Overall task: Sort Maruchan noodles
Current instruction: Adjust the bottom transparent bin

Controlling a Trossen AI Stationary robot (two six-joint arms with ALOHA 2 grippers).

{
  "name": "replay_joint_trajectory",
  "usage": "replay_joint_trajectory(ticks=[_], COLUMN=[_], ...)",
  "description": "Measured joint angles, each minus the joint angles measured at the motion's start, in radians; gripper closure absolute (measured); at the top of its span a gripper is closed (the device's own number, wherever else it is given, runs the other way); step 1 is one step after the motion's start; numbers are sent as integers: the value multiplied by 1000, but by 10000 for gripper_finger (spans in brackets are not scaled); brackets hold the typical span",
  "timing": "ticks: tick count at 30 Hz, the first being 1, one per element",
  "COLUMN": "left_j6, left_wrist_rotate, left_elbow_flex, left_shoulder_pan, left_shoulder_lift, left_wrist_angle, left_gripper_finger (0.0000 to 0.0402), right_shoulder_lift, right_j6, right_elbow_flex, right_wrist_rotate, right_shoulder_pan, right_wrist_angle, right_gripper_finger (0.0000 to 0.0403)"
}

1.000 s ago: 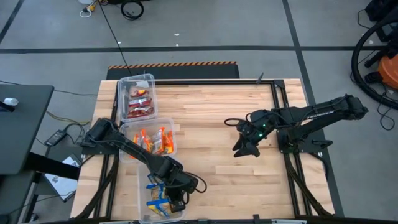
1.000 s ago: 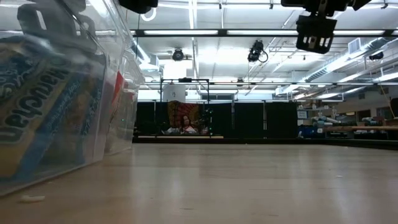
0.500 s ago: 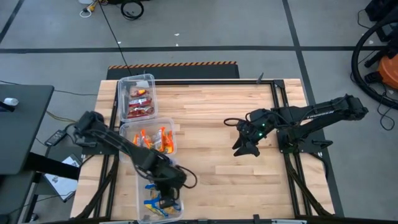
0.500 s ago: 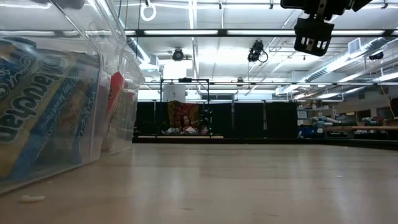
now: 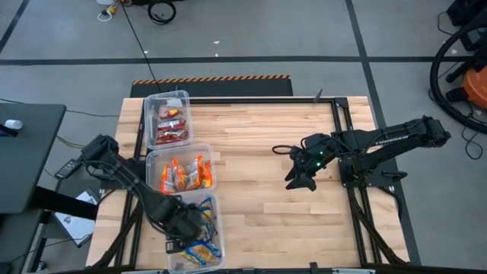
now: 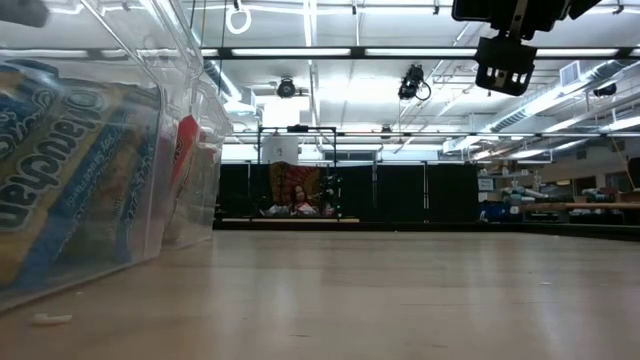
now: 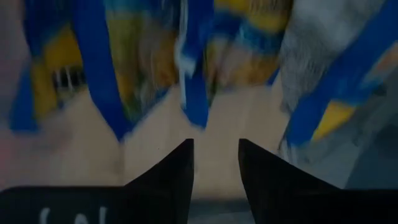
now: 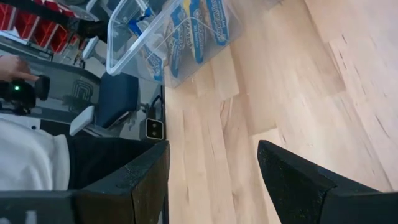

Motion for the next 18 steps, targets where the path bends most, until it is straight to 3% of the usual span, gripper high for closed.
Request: replay_joint_trajectory(ticks=[9,18], left_j6=[-7,-38], left_wrist_rotate=[92,88], left_elbow_flex=[-7,-7], left_shoulder_pan=[-82,-125], left_shoulder_lift=[-4,-4], left_wrist_angle=[-111,-319], left_gripper_finger=[271,271], right_shoulder_lift=[0,0], right_j6=[-6,-6], right_elbow_flex=[0,0], right_wrist_rotate=[-9,-10], right_shoulder_pan=[3,3], right_wrist_angle=[-14,-14], right_gripper_finger=[153,153])
